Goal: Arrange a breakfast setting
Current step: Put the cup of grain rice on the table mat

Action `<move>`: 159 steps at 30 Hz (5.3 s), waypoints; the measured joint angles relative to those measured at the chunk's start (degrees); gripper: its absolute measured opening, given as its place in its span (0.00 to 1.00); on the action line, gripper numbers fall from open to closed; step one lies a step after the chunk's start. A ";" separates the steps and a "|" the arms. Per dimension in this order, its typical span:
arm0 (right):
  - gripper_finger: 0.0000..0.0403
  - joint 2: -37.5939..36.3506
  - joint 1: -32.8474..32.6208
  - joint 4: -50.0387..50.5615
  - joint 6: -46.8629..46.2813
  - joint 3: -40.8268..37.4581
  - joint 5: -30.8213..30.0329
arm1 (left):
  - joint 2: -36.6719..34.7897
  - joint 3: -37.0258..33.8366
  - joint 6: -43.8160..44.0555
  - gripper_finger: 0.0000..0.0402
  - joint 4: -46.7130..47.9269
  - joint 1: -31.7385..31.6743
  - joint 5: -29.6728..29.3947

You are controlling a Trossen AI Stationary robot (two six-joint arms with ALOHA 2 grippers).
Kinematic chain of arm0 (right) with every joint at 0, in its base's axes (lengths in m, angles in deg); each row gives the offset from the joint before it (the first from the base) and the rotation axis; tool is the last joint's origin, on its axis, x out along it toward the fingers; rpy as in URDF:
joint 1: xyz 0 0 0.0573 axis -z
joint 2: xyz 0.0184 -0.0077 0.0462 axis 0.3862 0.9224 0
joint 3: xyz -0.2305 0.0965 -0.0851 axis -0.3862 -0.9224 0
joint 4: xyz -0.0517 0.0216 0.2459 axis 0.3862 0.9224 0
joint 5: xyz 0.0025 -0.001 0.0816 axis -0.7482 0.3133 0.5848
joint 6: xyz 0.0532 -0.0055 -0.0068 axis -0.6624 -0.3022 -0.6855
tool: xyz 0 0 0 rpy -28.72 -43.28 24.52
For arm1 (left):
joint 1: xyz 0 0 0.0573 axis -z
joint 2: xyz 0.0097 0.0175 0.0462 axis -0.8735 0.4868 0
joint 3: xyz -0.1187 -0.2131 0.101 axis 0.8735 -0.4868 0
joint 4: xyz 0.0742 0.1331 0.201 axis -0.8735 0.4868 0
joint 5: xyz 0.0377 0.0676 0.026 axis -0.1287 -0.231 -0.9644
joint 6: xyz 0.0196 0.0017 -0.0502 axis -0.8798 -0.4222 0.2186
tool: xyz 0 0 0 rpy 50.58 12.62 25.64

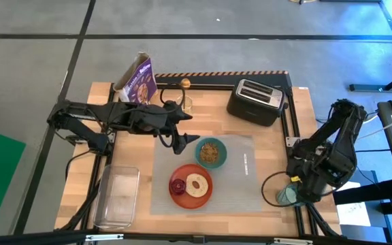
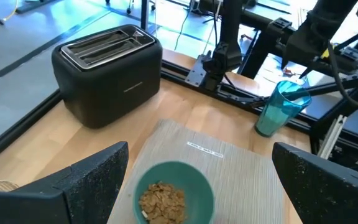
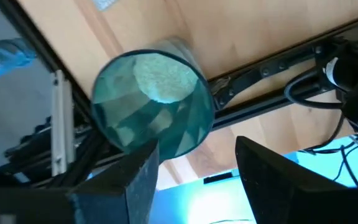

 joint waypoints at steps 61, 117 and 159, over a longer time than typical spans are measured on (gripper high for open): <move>0.01 3.12 30.95 -17.02 -5.46 -1.08 -51.59 | 13.47 0.02 2.70 0.76 -20.00 -2.91 7.60; 0.01 18.80 46.19 -43.54 50.56 16.32 -32.24 | 13.00 0.16 -3.11 0.43 -0.09 -0.14 -5.76; 0.01 39.53 58.05 -58.71 55.64 16.56 -15.32 | 8.07 25.93 17.97 0.43 53.70 8.78 -14.58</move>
